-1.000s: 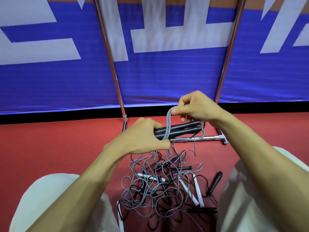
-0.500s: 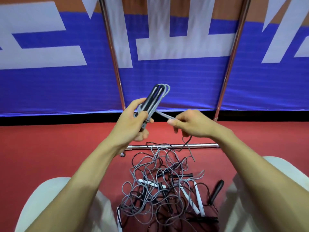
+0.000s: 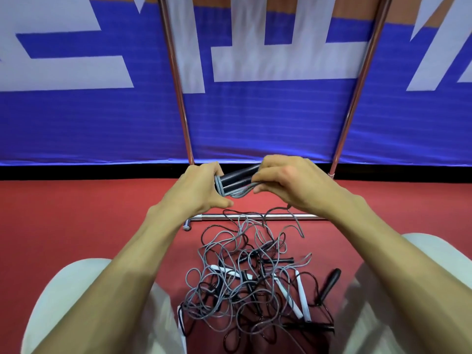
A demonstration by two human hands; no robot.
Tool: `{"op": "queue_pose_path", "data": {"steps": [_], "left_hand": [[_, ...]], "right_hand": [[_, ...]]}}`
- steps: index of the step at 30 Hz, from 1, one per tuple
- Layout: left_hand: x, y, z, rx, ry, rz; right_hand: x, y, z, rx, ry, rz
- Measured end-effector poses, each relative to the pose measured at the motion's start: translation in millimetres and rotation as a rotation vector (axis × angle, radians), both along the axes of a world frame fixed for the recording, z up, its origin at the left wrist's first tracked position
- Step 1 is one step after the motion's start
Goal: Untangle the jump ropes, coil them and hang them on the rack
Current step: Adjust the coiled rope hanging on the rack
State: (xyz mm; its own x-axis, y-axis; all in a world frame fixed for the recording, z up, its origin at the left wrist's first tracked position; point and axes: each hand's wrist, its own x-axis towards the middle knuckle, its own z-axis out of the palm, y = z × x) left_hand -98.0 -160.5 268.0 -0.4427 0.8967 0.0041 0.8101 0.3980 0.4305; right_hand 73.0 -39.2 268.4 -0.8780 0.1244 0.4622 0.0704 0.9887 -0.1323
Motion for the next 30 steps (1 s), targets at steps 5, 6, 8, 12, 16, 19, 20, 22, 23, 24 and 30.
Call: {"op": "queue_pose_path", "data": {"steps": [5,6,8,12,16,19,20,22,23,24,30], "left_hand": [[3.2,-3.2,2.4,0.025,-0.018,-0.097],[4.2,-5.3,4.4,0.015,-0.032,-0.132],[6.8,-8.7,6.5,0.0,-0.065,-0.197],[13.7,-12.0,6.7,0.005,-0.092,-0.182],[21.3,-11.1,1.9,0.021,-0.152,-0.213],[26.2,-11.0,2.4,0.011,-0.213,-0.285],[27.5,-10.9,3.0,0.01,-0.219,-0.308],[30.6,-11.9,5.5,0.017,-0.257,-0.341],[32.0,-12.5,6.7,0.025,-0.287,-0.355],[32.9,-13.2,7.9,0.035,-0.325,-0.364],[28.2,-12.5,14.4,0.216,-0.697,-0.25]], "right_hand": [[0.0,4.2,-3.3,-0.071,0.103,-0.128],[0.5,6.9,-4.1,-0.119,0.109,-0.163],[0.1,12.6,-6.0,-0.209,0.104,-0.268],[-1.8,14.1,-1.7,-0.543,0.051,-0.318],[0.7,9.9,7.2,-0.81,-0.049,-0.232],[1.3,9.3,7.9,-0.964,-0.086,-0.175],[1.3,9.9,7.9,-1.019,-0.087,-0.158],[2.3,11.3,9.6,-1.15,-0.097,-0.097],[3.1,11.9,11.1,-1.238,-0.102,-0.054],[3.0,13.8,11.0,-1.346,-0.094,-0.015],[-17.8,11.0,-9.0,-1.66,0.196,-0.053]]}}
